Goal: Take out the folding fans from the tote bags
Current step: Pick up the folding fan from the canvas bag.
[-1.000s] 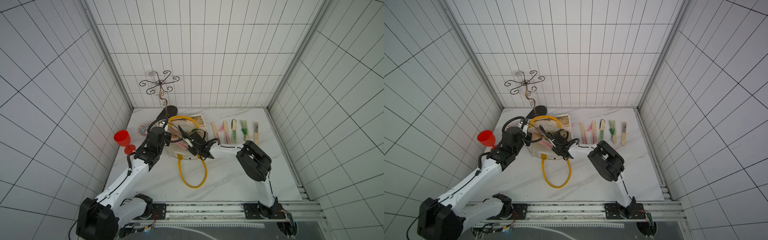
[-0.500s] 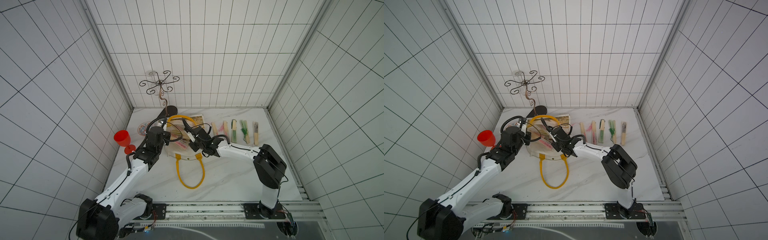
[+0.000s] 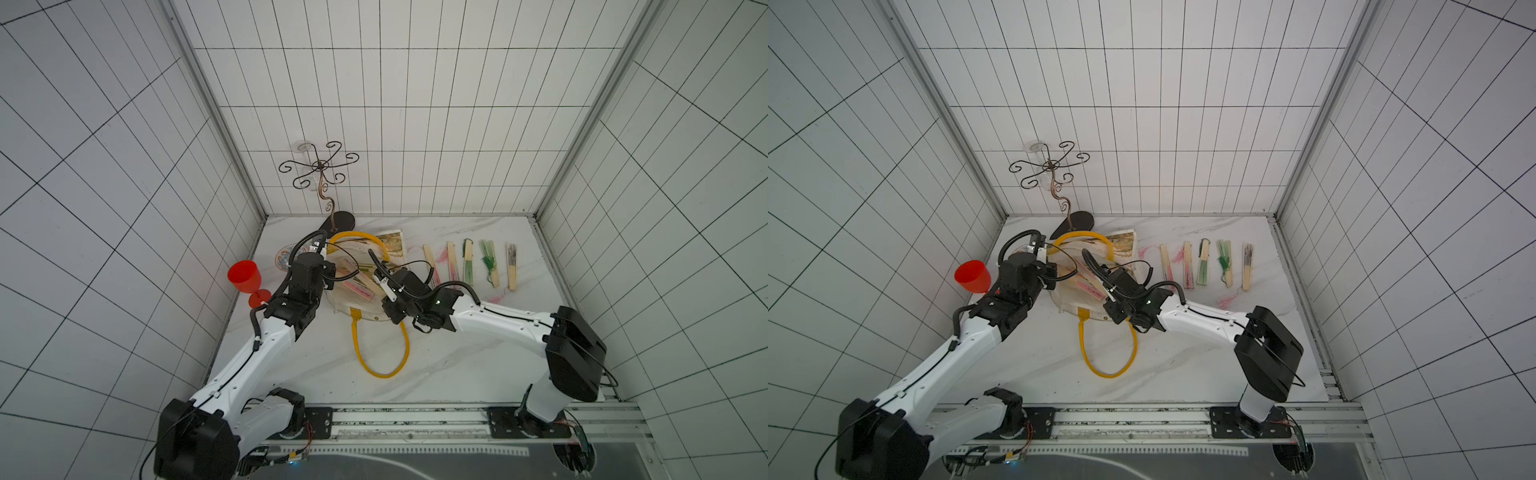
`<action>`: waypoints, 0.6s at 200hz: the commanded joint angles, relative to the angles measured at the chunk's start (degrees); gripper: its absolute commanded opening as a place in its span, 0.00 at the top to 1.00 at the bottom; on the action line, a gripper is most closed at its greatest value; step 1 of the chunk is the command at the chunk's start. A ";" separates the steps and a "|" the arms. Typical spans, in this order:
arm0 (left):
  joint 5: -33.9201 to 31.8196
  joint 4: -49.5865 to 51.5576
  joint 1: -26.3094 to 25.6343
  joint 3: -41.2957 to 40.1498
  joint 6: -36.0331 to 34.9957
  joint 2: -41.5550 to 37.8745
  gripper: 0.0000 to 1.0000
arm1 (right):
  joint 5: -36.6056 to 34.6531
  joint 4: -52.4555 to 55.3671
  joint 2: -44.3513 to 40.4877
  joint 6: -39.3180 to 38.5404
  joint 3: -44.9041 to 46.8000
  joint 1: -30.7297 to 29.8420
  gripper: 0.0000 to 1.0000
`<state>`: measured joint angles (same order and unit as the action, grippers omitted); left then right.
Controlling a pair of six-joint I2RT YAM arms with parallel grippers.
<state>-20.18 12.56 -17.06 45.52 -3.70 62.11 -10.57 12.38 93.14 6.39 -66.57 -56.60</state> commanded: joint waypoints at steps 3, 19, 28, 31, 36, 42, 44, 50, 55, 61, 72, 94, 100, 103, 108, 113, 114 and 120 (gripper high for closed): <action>-4.33 -1.29 1.36 2.34 3.17 -0.69 1.00 | 0.02 2.33 -5.10 1.25 5.44 -0.59 1.00; -5.35 -0.91 1.86 2.55 4.03 -0.76 1.00 | -0.20 3.17 -7.43 1.42 7.22 -0.82 1.00; -5.84 -0.80 1.99 2.60 4.44 -0.76 1.00 | -0.62 4.07 -8.49 1.77 7.77 -1.03 1.00; -6.02 -0.78 2.09 2.64 4.55 -0.76 1.00 | -0.72 4.42 -8.72 1.86 7.91 -1.13 1.00; -6.28 -0.69 2.13 2.65 4.82 -0.84 1.00 | -0.89 4.89 -9.36 2.07 8.10 -1.29 1.00; -6.67 -0.65 2.19 2.65 5.07 -0.85 1.00 | -1.20 4.94 -10.06 2.49 8.45 -1.53 1.00; -6.81 -0.61 2.22 2.67 5.10 -0.89 1.00 | -1.38 5.77 -10.37 2.60 8.58 -1.57 1.00; -7.26 -0.60 2.31 2.65 5.36 -0.96 1.00 | -1.83 6.92 -11.04 3.10 8.94 -1.94 1.00; -7.72 -0.48 2.42 2.65 5.46 -1.03 1.00 | -2.26 7.63 -11.78 3.62 9.22 -2.14 1.00; -8.33 -0.43 2.47 2.69 5.63 -1.07 1.00 | -2.79 8.26 -12.68 4.24 9.62 -2.41 1.00; -9.13 -0.17 2.64 2.74 5.88 -1.03 1.00 | -3.62 9.17 -14.50 5.43 10.78 -2.72 1.00; -9.87 0.18 3.00 2.74 6.34 -1.20 1.00 | -5.34 10.68 -18.31 8.39 13.17 -2.82 1.00; -9.87 0.19 3.02 2.75 6.42 -1.20 1.00 | -6.07 11.40 -19.33 9.27 13.67 -2.82 1.00; -9.87 0.19 3.08 2.74 6.49 -1.20 1.00 | -6.45 11.82 -19.84 9.72 13.85 -2.79 1.00; -9.87 0.19 3.11 2.73 6.43 -1.22 1.00 | -7.00 12.51 -20.76 10.45 14.08 -2.77 1.00; -9.87 0.19 3.17 2.73 6.47 -1.20 1.00 | -7.59 13.18 -21.67 11.23 14.49 -2.81 1.00; -9.87 0.19 3.17 2.73 6.50 -1.20 1.00 | -7.70 13.32 -21.85 11.38 14.56 -2.81 1.00; -9.87 0.26 3.11 2.82 6.56 -1.13 1.00 | -8.48 14.04 -23.07 12.34 14.91 -2.74 1.00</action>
<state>-27.83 14.44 -14.33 45.74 1.30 62.11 -14.81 21.98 74.28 13.69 -55.48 -59.20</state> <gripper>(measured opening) 0.068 0.232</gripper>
